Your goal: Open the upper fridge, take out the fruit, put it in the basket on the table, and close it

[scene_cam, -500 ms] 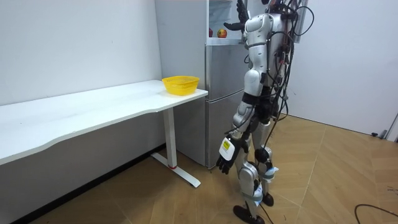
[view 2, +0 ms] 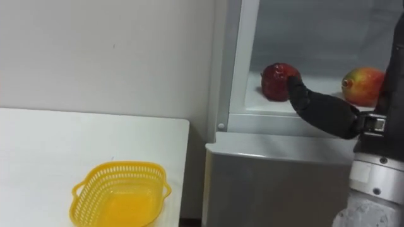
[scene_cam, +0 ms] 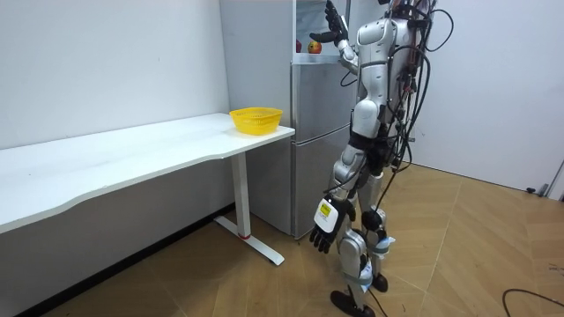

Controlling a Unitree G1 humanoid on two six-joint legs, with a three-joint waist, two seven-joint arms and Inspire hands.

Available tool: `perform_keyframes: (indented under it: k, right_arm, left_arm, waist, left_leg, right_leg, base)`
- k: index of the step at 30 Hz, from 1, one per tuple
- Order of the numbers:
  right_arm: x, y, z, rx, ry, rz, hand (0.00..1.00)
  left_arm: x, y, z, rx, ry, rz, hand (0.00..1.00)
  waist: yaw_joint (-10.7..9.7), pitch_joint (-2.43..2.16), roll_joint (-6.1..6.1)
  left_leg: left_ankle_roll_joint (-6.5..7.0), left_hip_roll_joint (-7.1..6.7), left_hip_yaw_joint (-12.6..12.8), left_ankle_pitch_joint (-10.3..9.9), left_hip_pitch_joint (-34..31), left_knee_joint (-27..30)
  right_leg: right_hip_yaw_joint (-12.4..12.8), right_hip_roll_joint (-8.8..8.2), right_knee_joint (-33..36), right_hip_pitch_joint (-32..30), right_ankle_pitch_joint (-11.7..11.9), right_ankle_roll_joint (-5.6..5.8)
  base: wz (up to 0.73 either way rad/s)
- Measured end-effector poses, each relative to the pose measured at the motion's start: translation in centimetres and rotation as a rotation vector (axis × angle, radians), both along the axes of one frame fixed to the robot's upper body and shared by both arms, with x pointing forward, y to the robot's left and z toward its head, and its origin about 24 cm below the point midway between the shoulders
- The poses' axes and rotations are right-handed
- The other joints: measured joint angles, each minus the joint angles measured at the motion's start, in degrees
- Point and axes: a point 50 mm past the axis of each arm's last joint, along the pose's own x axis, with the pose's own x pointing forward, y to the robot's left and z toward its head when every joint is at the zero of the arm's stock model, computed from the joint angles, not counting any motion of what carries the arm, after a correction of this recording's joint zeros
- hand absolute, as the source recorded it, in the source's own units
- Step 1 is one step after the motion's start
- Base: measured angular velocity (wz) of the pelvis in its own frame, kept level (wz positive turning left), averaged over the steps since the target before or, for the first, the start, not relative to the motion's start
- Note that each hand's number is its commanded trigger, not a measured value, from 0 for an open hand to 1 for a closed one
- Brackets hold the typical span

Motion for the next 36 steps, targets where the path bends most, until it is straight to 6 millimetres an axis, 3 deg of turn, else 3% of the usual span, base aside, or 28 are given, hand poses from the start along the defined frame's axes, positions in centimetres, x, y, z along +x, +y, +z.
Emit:
perform_keyframes:
  k: [5,10,16,36]
  right_arm:
    - [0.6,-0.4,-0.3,0.011,0.043,0.008,0.00]
    - [2.5,-0.7,-0.2,0.023,0.080,-0.004,0.00]
    - [3.1,-0.8,-0.8,0.005,0.134,0.012,0.00]
    - [5.6,-2.3,-1.9,-0.023,0.320,0.039,0.00]
  left_arm:
    - [0.3,0.1,0.0,-0.008,-0.002,0.003,0.00]
    - [0.0,0.0,0.0,-0.015,0.019,-0.039,0.00]
    - [0.0,-0.2,-0.1,-0.036,0.039,-0.055,0.00]
    - [-0.4,0.3,0.2,-0.053,0.040,0.006,0.00]
  waist:
    - [1.07,0.00,-0.18]
    - [1.17,0.11,-0.44]
    - [2.50,0.11,-0.73]
    - [2.15,-0.27,-1.32]
  left_leg:
    - [0.07,-0.12,-0.28,0.04,-0.13,0.09]
    - [0.06,-0.09,-0.47,0.05,-0.15,0.08]
    - [0.06,-0.10,-1.04,0.05,-0.21,-0.05]
    - [-0.10,-0.16,-2.70,0.25,-1.04,0.32]
  right_leg:
    - [-0.33,-0.12,0.06,0.11,0.01,0.03]
    - [-0.54,-0.10,0.06,0.15,0.02,0.03]
    - [-0.85,-0.10,0.06,0.17,0.01,0.03]
    - [-3.46,-0.39,0.01,0.07,0.02,0.03]
  base:
    - [0.04]
    - [0.01]
    - [0.02]
    - [0.05]
